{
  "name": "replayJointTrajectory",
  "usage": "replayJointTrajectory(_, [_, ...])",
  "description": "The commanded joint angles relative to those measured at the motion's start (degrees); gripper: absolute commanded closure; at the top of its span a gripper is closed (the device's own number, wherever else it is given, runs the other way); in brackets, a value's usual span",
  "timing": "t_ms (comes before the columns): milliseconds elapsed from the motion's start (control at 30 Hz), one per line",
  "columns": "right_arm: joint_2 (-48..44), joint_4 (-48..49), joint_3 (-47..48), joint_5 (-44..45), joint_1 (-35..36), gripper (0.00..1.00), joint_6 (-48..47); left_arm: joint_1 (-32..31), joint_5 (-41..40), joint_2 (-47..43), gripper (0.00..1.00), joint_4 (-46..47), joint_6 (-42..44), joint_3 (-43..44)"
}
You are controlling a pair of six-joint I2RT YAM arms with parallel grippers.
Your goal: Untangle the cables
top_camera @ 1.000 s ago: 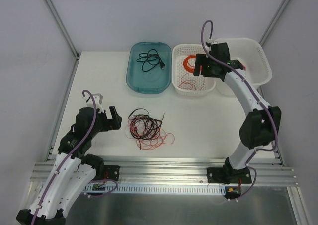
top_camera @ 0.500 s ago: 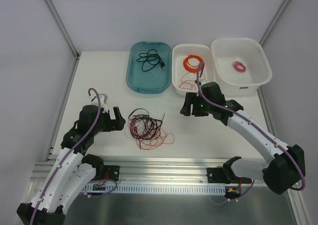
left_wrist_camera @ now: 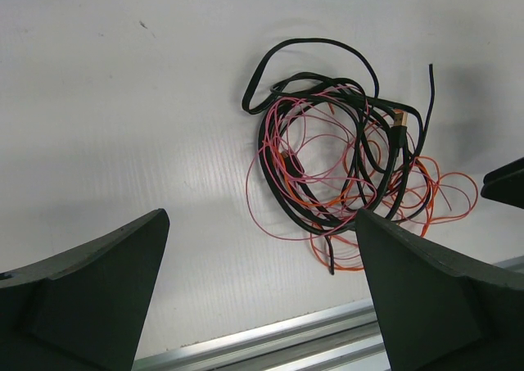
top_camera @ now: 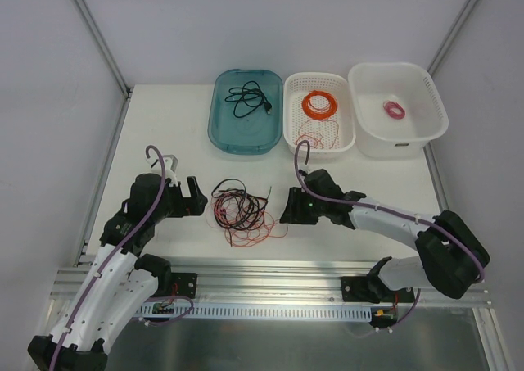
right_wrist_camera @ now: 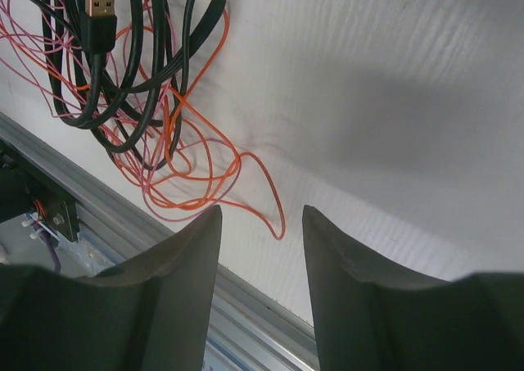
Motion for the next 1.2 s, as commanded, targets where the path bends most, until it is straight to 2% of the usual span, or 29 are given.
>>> replayJointTrajectory(0, [2.5,8.1,-0.3,-1.3,1.3,0.53,3.0,-0.1,1.0,-0.1,0.01,1.3,0.3,-0.2])
replayJointTrajectory(67, [4.2,8.5,-0.2,-0.8,1.8,0.55,2.9,-0.1,1.0,-0.1,0.01,1.3,0.3,-0.2])
replayJointTrajectory(167, [5.4,8.3,-0.4,-0.5,2.1,0.65,3.0,-0.1,1.0,0.0,0.01,1.3,0.3,-0.2])
replayJointTrajectory(200, [5.5,8.0,-0.4,-0.2,2.3,0.73,3.1,-0.1,1.1,0.0,0.01,1.4,0.3,-0.2])
replayJointTrajectory(267, [5.1,6.2,0.2,0.6,2.6,0.80,2.4,-0.1,1.0,0.2,0.01,1.3,0.3,-0.3])
replayJointTrajectory(333, [3.8,4.9,1.1,2.3,3.0,0.91,1.2,-0.1,1.1,0.3,0.01,1.2,0.4,-0.3])
replayJointTrajectory(400, [2.5,-0.7,3.0,3.5,3.1,0.99,-0.1,-0.1,1.1,0.3,0.01,1.4,0.4,-0.2])
replayJointTrajectory(567, [-3.8,-12.1,9.1,7.8,3.3,0.99,-6.1,-0.1,1.3,0.2,0.01,1.3,0.4,-0.2])
replayJointTrajectory(767, [-9.6,-27.5,26.9,11.8,3.9,0.99,-14.0,-0.1,1.5,0.6,0.01,1.4,0.4,-0.3])
replayJointTrajectory(800, [-10.0,-28.9,32.5,11.9,3.9,0.99,-16.1,-0.1,1.5,0.6,0.01,1.4,0.4,-0.2])
replayJointTrajectory(867, [-10.2,-31.9,38.0,13.1,4.0,0.99,-18.0,0.0,1.5,0.6,0.01,1.4,0.4,-0.2])
replayJointTrajectory(967, [-10.4,-32.4,47.1,8.6,4.1,0.99,-21.0,-0.1,1.4,0.4,0.01,1.4,0.4,-0.2])
replayJointTrajectory(1167, [-12.4,-23.4,54.3,0.9,4.1,0.99,-20.8,-0.1,2.9,0.4,0.01,1.4,0.9,0.0])
